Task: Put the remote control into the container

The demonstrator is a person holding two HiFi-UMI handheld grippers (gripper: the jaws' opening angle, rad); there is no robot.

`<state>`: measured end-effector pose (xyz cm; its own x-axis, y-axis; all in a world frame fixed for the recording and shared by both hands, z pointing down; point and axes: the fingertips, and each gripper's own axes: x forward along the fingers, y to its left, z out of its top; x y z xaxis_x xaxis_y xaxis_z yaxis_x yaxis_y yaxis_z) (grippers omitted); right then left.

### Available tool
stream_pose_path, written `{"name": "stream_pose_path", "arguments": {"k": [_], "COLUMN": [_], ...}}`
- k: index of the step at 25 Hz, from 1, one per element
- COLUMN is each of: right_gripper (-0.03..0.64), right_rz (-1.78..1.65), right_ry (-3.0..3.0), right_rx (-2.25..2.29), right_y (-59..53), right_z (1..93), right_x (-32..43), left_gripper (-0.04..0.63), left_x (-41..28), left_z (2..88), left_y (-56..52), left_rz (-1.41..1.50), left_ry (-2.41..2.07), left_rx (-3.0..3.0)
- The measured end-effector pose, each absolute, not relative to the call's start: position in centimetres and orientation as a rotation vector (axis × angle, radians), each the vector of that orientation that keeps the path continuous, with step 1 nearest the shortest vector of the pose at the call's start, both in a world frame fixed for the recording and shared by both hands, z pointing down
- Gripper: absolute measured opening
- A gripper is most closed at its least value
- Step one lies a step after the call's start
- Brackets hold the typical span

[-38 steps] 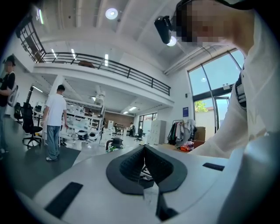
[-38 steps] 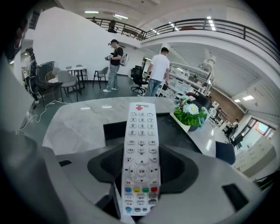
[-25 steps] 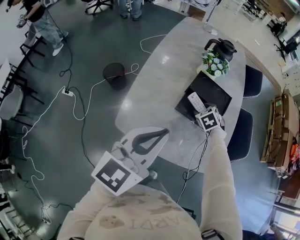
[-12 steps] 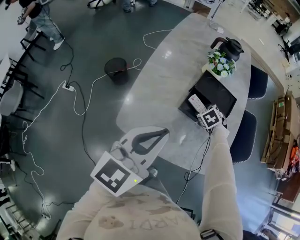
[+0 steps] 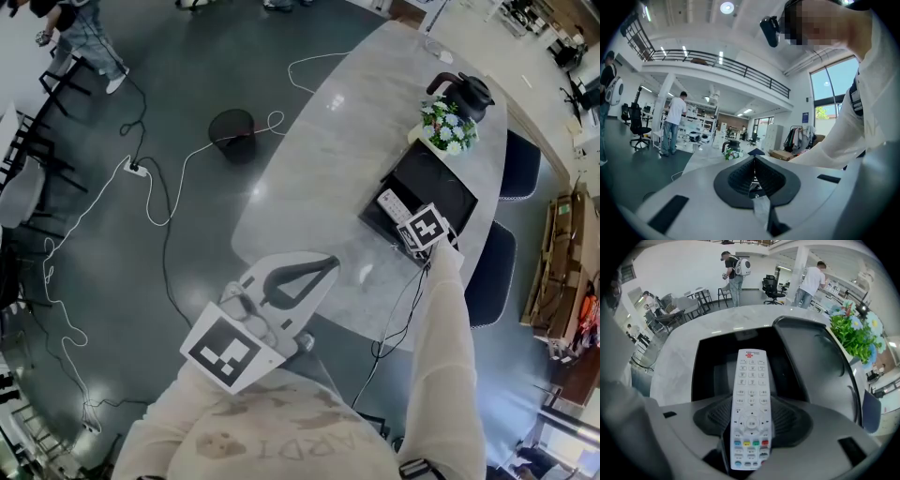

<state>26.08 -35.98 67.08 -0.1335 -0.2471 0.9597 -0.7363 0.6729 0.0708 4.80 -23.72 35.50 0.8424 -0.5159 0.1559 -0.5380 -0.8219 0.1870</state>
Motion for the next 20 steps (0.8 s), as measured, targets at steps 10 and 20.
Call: {"name": "stream_pose_path", "arguments": {"k": [10, 20], "right_gripper": [0.238, 0.238], "right_rz": [0.535, 0.497], "right_ry": [-1.700, -1.654], "right_rx": [0.779, 0.730], "right_y": [-35.79, -35.49], "right_z": [67.40, 67.29], "right_x": [25.87, 26.01], "left_gripper": [0.012, 0.012], "left_x": [5.17, 5.57], "left_z": [35.98, 35.74], "left_y": [-23.72, -23.44], "left_rz": [0.155, 0.157], "left_ry": [-0.798, -0.802], "left_rx": [2.794, 2.803]}}
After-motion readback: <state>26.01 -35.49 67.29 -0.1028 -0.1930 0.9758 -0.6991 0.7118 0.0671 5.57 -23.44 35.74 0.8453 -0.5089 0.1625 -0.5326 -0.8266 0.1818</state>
